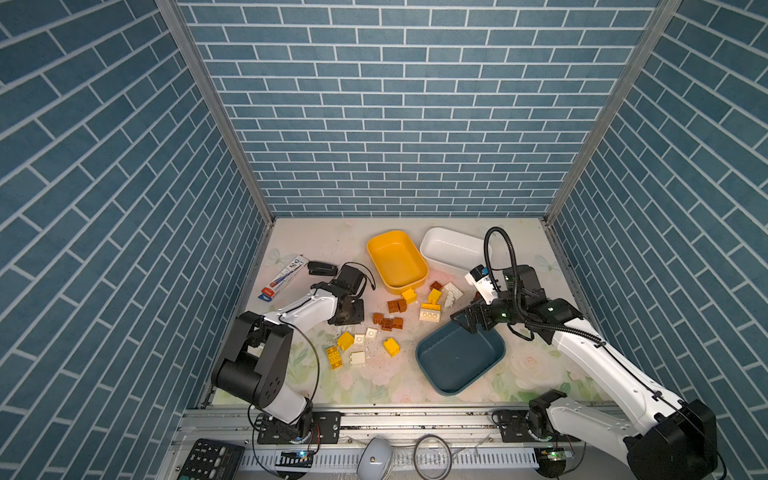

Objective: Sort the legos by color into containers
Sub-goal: 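Grasp the white brick with the left gripper and drop it into the yellow tub, then move the left gripper back to the bricks and grasp a yellow brick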

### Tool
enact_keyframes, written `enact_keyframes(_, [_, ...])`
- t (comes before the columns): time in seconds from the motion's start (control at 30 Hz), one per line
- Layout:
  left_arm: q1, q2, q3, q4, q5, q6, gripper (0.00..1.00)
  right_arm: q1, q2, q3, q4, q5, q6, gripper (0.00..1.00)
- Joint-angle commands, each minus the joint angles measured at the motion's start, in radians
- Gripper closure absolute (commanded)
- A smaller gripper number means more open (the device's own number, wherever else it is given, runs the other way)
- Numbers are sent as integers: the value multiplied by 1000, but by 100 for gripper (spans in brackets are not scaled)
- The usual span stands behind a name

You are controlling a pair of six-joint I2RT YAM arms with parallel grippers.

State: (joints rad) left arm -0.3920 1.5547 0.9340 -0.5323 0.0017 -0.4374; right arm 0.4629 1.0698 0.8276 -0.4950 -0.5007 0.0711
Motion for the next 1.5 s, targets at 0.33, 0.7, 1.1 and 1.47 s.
enact_keyframes(0.33, [-8,202,519,-42,92,107,73,-16,109,107,237,-120,103,2])
enact_keyframes(0.7, [-23,522,827,21,45,138,73,-70,147,161,213,-143,104,2])
enact_keyframes(1.1, [-30,603,950,-73,-42,171,34,-98,143,144,145,-147,85,2])
enact_keyframes(1.47, [-34,266,657,-269,74,330,22,-97,220,158,187,-232,93,1])
